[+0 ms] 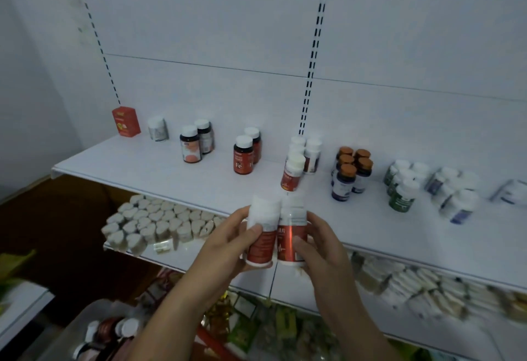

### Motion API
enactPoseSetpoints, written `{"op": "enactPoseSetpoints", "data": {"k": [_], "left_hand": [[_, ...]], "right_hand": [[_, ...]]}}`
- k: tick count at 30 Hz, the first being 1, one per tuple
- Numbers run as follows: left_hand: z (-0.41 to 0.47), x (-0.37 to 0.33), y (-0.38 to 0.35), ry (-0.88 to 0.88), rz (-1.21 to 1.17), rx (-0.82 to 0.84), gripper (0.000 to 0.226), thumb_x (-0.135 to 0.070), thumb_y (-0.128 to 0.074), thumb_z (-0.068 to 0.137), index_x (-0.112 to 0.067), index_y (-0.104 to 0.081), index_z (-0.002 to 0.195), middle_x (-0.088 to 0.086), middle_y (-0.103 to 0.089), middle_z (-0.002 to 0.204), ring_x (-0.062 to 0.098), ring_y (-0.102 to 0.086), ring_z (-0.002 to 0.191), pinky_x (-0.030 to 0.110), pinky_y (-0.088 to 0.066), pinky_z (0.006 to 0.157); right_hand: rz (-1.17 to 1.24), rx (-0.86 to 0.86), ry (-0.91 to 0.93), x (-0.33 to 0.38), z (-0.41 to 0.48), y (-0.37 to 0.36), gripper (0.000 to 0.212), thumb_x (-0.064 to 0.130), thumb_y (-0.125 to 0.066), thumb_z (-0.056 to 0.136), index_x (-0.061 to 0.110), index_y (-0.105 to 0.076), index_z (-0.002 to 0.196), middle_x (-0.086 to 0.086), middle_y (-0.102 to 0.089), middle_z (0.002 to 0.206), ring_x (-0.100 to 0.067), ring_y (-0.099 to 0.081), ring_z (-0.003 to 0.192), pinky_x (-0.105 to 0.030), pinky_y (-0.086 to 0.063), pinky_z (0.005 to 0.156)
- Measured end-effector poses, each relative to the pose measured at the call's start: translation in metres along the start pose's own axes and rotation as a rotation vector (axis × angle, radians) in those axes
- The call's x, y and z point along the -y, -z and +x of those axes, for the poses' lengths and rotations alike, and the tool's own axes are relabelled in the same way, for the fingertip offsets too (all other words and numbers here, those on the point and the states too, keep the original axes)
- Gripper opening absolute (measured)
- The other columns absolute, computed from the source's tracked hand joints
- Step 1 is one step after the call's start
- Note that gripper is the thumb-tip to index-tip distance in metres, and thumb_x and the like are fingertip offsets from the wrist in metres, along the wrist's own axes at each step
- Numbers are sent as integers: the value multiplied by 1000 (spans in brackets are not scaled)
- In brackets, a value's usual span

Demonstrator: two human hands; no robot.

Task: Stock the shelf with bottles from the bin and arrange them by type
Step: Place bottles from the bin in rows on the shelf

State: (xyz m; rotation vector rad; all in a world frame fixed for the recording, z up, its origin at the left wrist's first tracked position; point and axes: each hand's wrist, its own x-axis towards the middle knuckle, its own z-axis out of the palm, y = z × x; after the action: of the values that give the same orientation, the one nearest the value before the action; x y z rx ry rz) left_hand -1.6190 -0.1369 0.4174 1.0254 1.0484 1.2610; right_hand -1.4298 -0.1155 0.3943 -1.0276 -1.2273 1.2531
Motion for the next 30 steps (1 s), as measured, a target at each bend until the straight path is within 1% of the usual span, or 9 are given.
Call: {"op": "enactPoseSetpoints", "data": {"k": [4,7,11,14,18,20,23,26,30], "left_hand": [[2,8,-20,-11,48,11,39,-20,-62,102,-28,-62,141,1,-73,130,25,-71,120,59,-59,97],[12,15,-32,-46,132,6,40,-24,-65,102,-32,-61,140,-4,-73,130,22,-71,120,55,-61,94],[37,25,-46,-120,283,-13,40,-31,-70,101,-40,-59,138,-12,-71,128,14,-70,118,45,-63,94],[65,32,-51,-197,398,-8,42,-32,-72,99,-41,-56,138,-19,-67,130,5,-66,119,29,-59,97],[100,39,-57,-249,457,8,45,-33,-73,98,-41,-54,138,-24,-64,130,-6,-62,117,8,-51,87],[117,41,-58,-255,431,20,44,-27,-74,98,-36,-55,136,-19,-66,128,-5,-64,112,11,-54,83],[146,47,-56,-257,422,-5,41,-21,-74,98,-38,-55,130,-15,-69,122,1,-70,103,28,-63,83],[166,57,-53,-228,439,-10,38,-23,-75,97,-41,-54,125,-16,-70,116,-2,-71,97,33,-65,84],[178,73,-55,-225,446,28,45,-24,-73,99,-34,-51,137,-14,-66,132,-5,-65,113,32,-61,95]], "right_hand": [[-44,-39,-1,-3,-6,24,41,30,-73,91,43,-64,130,12,-74,122,-13,-71,111,-30,-59,81],[-103,-103,36,-9,0,36,45,13,-72,96,41,-64,130,15,-72,124,-13,-70,112,-42,-61,91],[-146,-183,88,-17,23,44,54,3,-72,94,35,-61,136,16,-72,126,-8,-70,114,-42,-61,97],[-169,-236,95,-22,46,46,56,4,-72,94,33,-58,140,11,-71,129,-8,-68,117,-45,-59,99],[-193,-302,83,-28,84,43,57,9,-74,92,36,-55,138,15,-67,130,-6,-66,118,-44,-61,96],[-180,-339,100,-33,103,40,57,10,-77,90,37,-56,136,14,-67,129,-8,-67,115,-43,-63,90],[-161,-382,103,-41,133,35,60,7,-76,90,37,-56,138,12,-67,129,-10,-67,115,-43,-64,88],[-202,-397,79,-48,151,31,59,7,-72,93,37,-54,141,11,-65,132,-10,-63,120,-44,-59,98],[-255,-385,61,-56,156,30,55,6,-60,99,39,-53,142,19,-60,139,0,-55,128,-36,-49,112]]}}
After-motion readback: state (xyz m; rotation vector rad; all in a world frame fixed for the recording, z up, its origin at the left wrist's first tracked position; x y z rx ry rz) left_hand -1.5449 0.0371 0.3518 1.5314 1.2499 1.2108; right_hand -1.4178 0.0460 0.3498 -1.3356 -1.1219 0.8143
